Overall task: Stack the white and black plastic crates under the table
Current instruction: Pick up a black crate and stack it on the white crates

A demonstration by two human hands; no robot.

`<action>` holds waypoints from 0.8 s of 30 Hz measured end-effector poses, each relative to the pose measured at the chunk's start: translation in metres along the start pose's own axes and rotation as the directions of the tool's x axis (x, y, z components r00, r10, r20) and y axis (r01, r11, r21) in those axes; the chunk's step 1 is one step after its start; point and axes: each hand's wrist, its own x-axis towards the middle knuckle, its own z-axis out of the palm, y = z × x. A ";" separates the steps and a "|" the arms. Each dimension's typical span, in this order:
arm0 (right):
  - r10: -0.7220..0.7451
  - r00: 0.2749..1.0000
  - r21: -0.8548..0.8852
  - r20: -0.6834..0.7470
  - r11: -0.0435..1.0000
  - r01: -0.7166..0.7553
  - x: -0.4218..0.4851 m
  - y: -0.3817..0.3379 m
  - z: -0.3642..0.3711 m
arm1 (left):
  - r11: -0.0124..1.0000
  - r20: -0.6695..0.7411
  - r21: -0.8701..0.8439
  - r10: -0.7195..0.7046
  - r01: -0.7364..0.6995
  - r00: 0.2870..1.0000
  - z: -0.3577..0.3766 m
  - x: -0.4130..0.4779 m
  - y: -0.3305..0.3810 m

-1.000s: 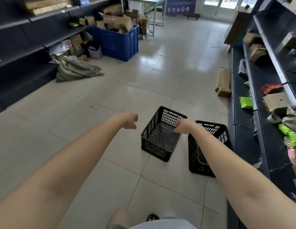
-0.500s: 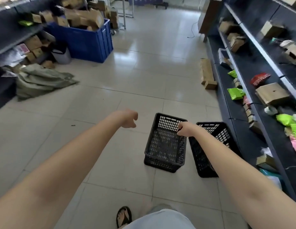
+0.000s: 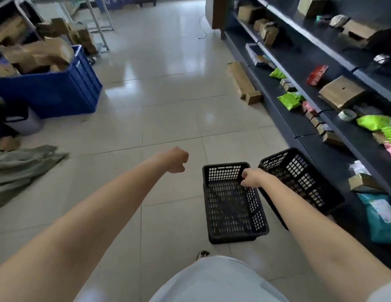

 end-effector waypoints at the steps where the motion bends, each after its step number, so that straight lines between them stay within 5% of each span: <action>1: 0.018 1.000 0.028 -0.016 0.999 -0.017 0.008 -0.004 -0.006 | 0.999 -0.004 0.028 0.031 -0.031 1.000 -0.008 0.016 -0.006; 12: 0.361 0.932 0.343 -0.025 0.879 -0.331 0.074 0.009 -0.035 | 0.861 0.064 0.313 0.402 -0.401 0.914 -0.074 0.199 -0.013; 19: 0.641 0.763 0.613 0.082 0.571 -0.546 0.083 -0.016 -0.030 | 0.576 0.230 0.475 0.648 -0.665 0.726 -0.115 0.288 -0.002; 24: 0.734 0.655 0.737 0.181 0.340 -0.585 0.069 -0.049 -0.017 | 0.430 0.330 0.533 0.688 -0.729 0.647 -0.130 0.321 0.003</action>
